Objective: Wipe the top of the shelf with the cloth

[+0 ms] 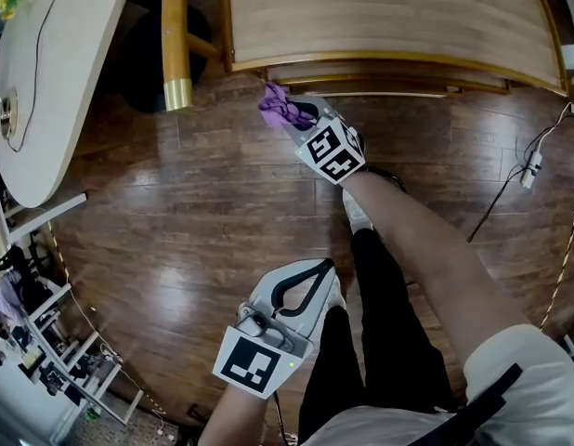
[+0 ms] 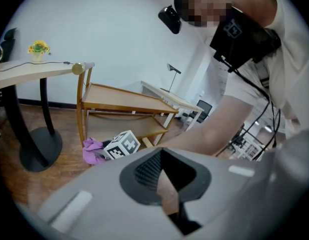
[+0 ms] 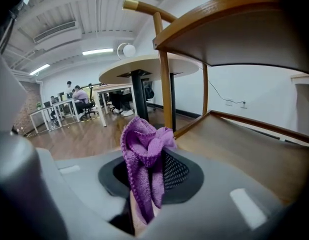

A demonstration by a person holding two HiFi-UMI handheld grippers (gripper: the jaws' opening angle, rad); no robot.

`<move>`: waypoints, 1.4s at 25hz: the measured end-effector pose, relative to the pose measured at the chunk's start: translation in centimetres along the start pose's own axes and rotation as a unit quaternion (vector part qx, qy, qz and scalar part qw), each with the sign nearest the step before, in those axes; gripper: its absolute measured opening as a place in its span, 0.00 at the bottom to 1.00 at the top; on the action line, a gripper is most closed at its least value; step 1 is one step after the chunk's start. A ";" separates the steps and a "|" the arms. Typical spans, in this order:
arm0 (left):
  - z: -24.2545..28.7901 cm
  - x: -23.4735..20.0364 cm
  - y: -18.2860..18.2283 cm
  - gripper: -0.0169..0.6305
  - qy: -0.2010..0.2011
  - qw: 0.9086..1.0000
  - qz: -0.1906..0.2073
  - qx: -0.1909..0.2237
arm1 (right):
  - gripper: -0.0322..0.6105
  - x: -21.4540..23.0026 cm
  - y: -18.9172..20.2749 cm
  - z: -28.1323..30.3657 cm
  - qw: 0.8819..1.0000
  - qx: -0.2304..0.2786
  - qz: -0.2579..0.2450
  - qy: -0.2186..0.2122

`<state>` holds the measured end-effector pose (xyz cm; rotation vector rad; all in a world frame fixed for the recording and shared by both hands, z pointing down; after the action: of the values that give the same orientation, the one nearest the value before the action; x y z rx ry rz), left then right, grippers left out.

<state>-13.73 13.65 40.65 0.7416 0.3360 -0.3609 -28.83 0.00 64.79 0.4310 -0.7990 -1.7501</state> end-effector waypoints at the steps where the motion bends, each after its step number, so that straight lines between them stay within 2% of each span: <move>1: -0.1 -0.1 0.2 0.06 -0.001 1.000 -0.001 0.000 | 0.19 0.2 0.2 0.4 1.000 -0.006 -0.003 0.003; 7: 0.7 0.1 1.0 0.06 0.010 1.000 -0.004 -0.011 | 0.19 2.7 2.9 -0.3 0.998 -0.039 -0.029 0.039; 13: 2.3 1.1 -0.1 0.06 0.038 0.999 0.026 -0.027 | 0.19 6.7 7.0 -4.3 0.996 -0.052 0.002 0.078; 21: 5.2 2.3 -2.8 0.06 0.074 0.995 0.056 -0.041 | 0.19 12.8 13.7 -11.9 0.986 -0.084 0.023 0.143; 30: 8.6 4.0 -4.3 0.06 0.117 0.986 0.093 -0.071 | 0.19 20.0 22.6 -20.7 0.962 -0.123 0.078 0.230; 35: 9.8 5.0 -4.8 0.06 0.131 0.983 0.100 -0.075 | 0.19 23.7 26.3 -25.9 0.942 -0.150 0.105 0.280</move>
<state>-9.73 2.45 42.48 0.6683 0.5257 -0.0457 -1.58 -34.29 67.42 0.5762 -0.1579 -1.4131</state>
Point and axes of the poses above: the fingertips, and each gripper's own axes: z forward along the fingers, x to its right, y out of its underside, the point moved 8 cm from there along -z, backward along the fingers, and after that the axes turned 14 degrees about -x, right-handed, at the moved point
